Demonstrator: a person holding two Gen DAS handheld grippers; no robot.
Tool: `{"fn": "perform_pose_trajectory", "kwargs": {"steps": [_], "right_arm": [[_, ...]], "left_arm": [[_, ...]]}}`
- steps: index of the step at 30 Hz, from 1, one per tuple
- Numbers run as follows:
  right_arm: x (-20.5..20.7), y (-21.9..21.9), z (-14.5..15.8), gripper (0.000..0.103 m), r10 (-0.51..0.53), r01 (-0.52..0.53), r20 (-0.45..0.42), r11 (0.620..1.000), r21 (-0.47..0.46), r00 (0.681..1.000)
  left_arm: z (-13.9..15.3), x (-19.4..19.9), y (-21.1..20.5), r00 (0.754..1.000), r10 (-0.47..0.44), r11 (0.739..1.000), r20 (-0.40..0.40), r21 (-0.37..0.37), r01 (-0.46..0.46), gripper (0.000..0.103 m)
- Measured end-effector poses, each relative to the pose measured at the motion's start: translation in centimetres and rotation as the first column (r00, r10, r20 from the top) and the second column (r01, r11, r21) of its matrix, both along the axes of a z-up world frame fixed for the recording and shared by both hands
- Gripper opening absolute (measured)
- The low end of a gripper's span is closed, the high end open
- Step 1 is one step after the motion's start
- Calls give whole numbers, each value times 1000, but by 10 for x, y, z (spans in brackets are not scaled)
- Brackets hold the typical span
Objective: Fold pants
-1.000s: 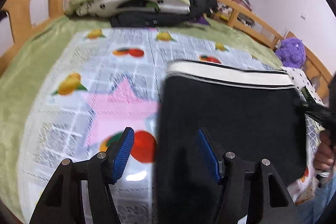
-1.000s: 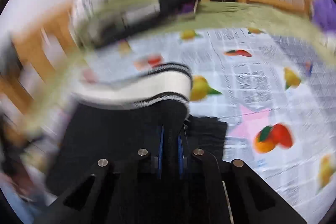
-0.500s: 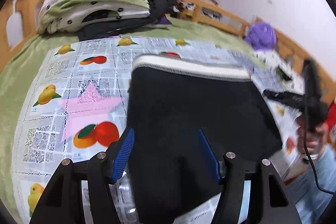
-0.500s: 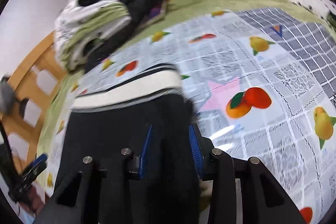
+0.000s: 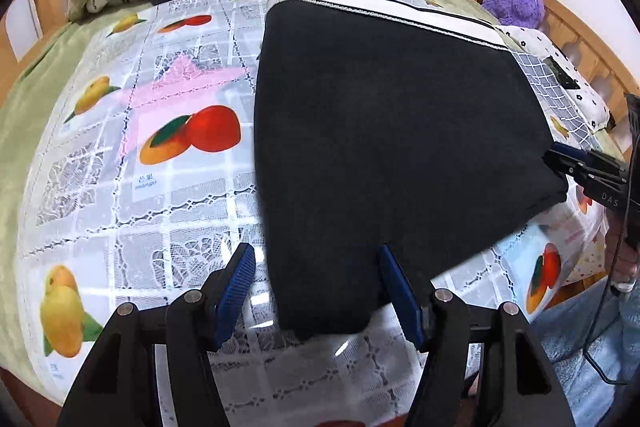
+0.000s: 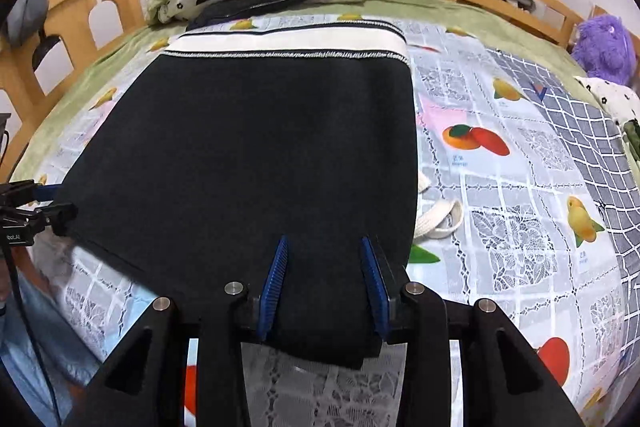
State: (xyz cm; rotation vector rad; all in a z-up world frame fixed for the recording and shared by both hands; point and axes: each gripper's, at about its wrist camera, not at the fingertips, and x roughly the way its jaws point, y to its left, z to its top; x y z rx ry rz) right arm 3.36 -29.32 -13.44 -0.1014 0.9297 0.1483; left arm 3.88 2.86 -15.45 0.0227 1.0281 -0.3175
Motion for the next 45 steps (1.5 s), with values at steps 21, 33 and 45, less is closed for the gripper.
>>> {"fn": "perform_pose_trajectory", "kwargs": {"steps": [21, 33, 45], "right_arm": [[152, -6, 14, 44, -74, 83, 139, 995, -56, 987], [164, -24, 1, 51, -119, 120, 96, 993, 2, 988], [102, -40, 6, 56, -105, 103, 78, 994, 28, 991]], "left_arm": [[29, 171, -77, 979, 50, 992, 196, 103, -72, 62], [10, 182, -71, 986, 27, 996, 162, 81, -40, 66], [4, 110, -45, 993, -54, 992, 108, 122, 41, 67]]}}
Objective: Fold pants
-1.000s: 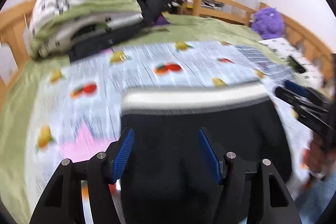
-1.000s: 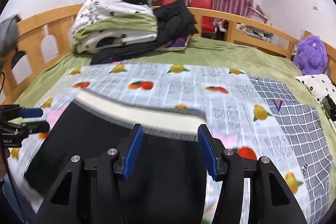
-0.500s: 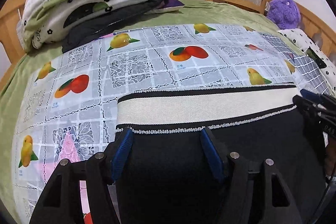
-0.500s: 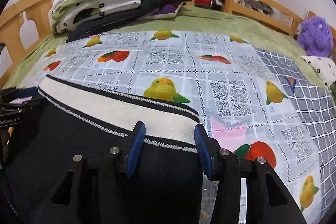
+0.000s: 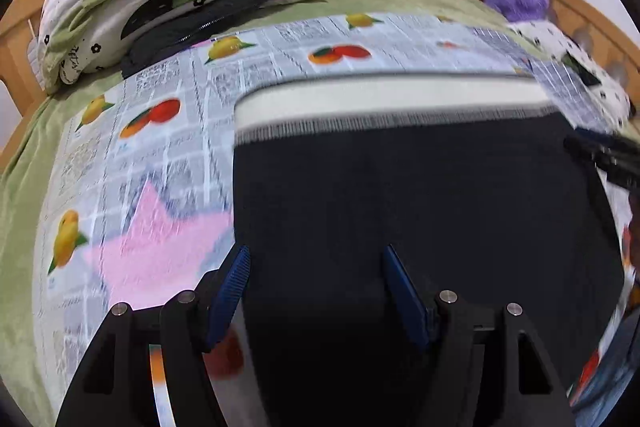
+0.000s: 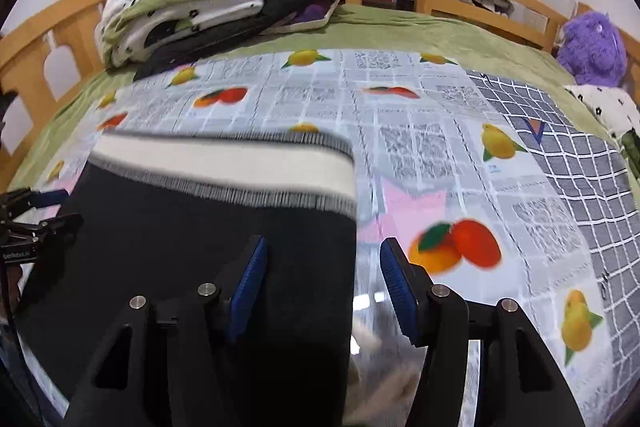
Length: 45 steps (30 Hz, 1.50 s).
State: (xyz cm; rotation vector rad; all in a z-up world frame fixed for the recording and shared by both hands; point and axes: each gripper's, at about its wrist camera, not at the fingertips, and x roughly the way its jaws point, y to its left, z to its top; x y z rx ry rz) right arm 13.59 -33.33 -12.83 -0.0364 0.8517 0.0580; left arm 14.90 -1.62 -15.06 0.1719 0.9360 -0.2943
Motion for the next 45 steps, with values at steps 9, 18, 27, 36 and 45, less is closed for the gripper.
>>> {"fn": "perform_pose_trajectory", "kwargs": {"steps": [9, 18, 27, 36, 45], "right_arm": [[-80, 1, 6, 55, 11, -11, -18, 999, 34, 1000], [-107, 21, 12, 55, 38, -38, -1, 999, 6, 999], [-98, 15, -14, 54, -8, 12, -68, 998, 55, 998], [-101, 11, -15, 55, -22, 27, -68, 996, 81, 997], [-100, 15, -15, 55, -27, 31, -64, 997, 64, 998]], "left_arm": [[16, -104, 38, 984, -176, 984, 34, -33, 177, 66], [-4, -146, 46, 983, -179, 983, 33, 36, 178, 66], [-11, -140, 39, 994, -110, 992, 22, 68, 109, 18], [-10, -139, 41, 993, -118, 992, -26, 52, 119, 23], [-6, -153, 37, 987, -158, 986, -19, 45, 159, 38]]}}
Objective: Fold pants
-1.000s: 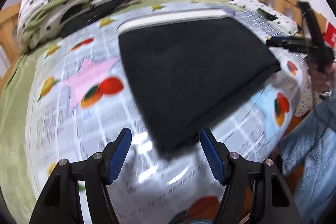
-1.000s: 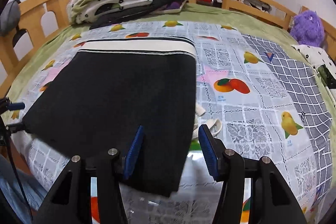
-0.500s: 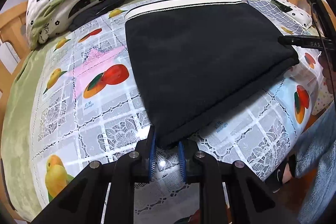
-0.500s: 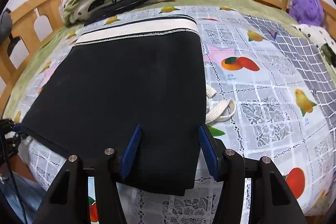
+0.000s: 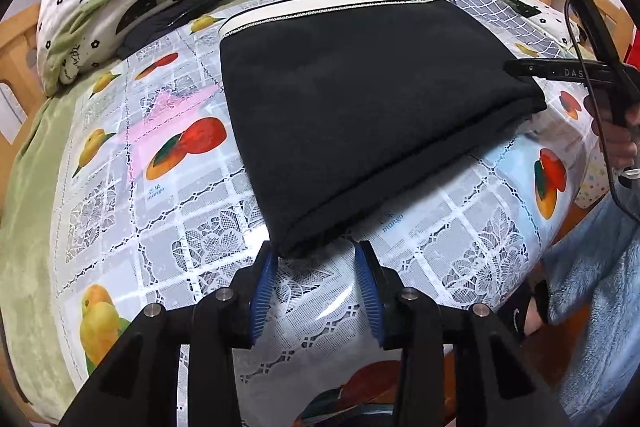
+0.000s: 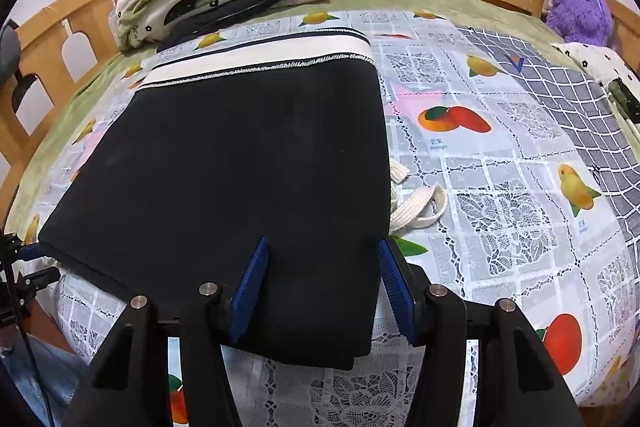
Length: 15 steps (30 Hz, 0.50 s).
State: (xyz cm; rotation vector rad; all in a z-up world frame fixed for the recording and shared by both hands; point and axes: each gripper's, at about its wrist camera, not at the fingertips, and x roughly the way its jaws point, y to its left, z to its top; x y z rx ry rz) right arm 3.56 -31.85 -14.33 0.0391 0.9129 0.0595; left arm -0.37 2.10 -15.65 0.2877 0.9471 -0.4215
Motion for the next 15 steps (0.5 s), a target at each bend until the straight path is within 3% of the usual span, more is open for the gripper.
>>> {"fn": "perform_pose_trajectory", "kwargs": {"steps": [6, 9, 15], "right_arm": [[0, 0, 0, 55, 2, -2, 2, 1000, -6, 1000], [0, 1, 0, 55, 4, -4, 3, 1000, -10, 1000], [-9, 10, 18, 55, 35, -28, 66, 995, -97, 997]], "left_arm": [[9, -1, 6, 1000, -19, 998, -6, -62, 19, 38], [16, -1, 9, 999, -45, 993, -5, -111, 44, 46], [37, -3, 18, 996, -73, 982, 59, -171, 83, 47]]}}
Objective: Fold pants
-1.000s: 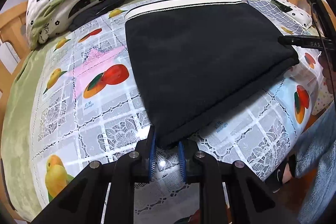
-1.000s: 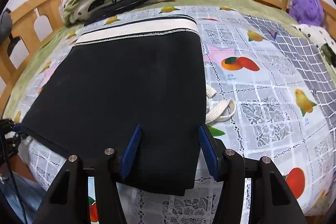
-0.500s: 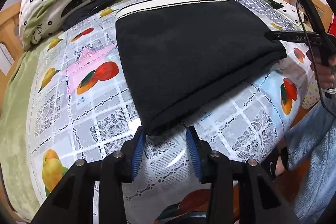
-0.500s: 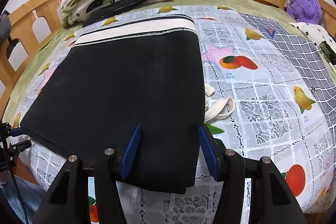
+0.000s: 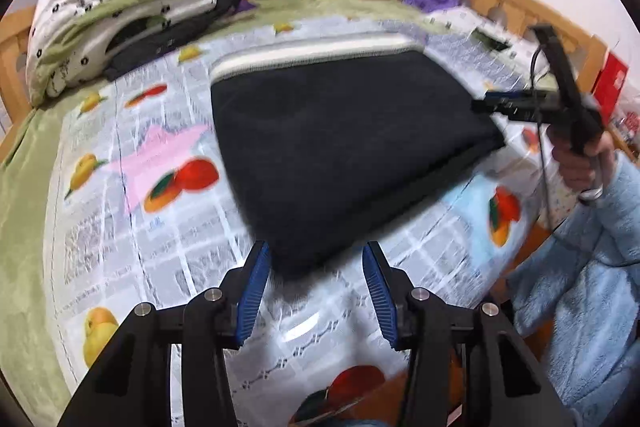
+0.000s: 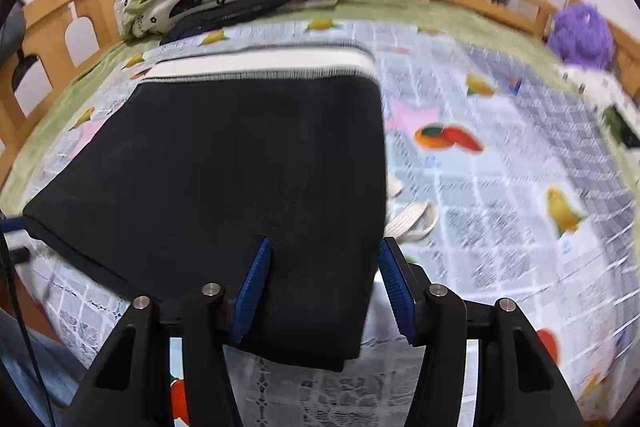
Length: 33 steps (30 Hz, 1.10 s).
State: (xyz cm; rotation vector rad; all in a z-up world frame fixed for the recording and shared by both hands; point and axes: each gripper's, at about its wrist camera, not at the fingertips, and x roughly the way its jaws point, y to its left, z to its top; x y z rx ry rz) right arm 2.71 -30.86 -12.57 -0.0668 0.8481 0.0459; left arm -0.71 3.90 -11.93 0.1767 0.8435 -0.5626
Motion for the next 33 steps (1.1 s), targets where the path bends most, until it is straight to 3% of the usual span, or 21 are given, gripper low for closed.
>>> {"fn": "perform_pose_trajectory", "kwargs": {"steps": [2, 4, 9, 16, 18, 23, 25, 27, 30, 33], "right_arm": [[-4, 3, 5, 55, 26, -27, 17, 1000, 11, 1000], [-4, 9, 5, 55, 49, -49, 17, 999, 10, 999], [-2, 26, -2, 52, 87, -88, -34, 996, -24, 996], [-27, 21, 55, 53, -34, 30, 93, 999, 43, 995], [-38, 20, 73, 61, -78, 75, 127, 997, 25, 989], [-65, 13, 105, 64, -130, 124, 152, 991, 49, 980], [-77, 10, 115, 66, -159, 153, 161, 987, 50, 974], [-89, 5, 121, 82, -192, 186, 169, 981, 51, 967], [-106, 0, 129, 90, -212, 202, 184, 977, 72, 960], [-119, 1, 134, 98, -218, 208, 200, 976, 67, 955]], "left_arm": [[10, 2, 4, 1000, -3, 999, 11, -49, 3, 52], [13, 8, 2, 998, 53, 996, 30, -69, -51, 55], [10, 21, -19, 996, 92, 996, 13, -7, -92, 55], [61, -3, -44, 971, 175, 983, 164, 20, -181, 55], [77, -12, -44, 959, 209, 977, 191, -7, -211, 59], [112, -32, -31, 928, 311, 949, 204, -117, -292, 70], [120, -42, -28, 920, 330, 943, 210, -124, -310, 72], [126, -50, -25, 906, 361, 932, 221, -128, -340, 72], [134, -61, -21, 893, 388, 920, 227, -154, -361, 79], [138, -66, -22, 878, 416, 909, 238, -149, -390, 79]]}}
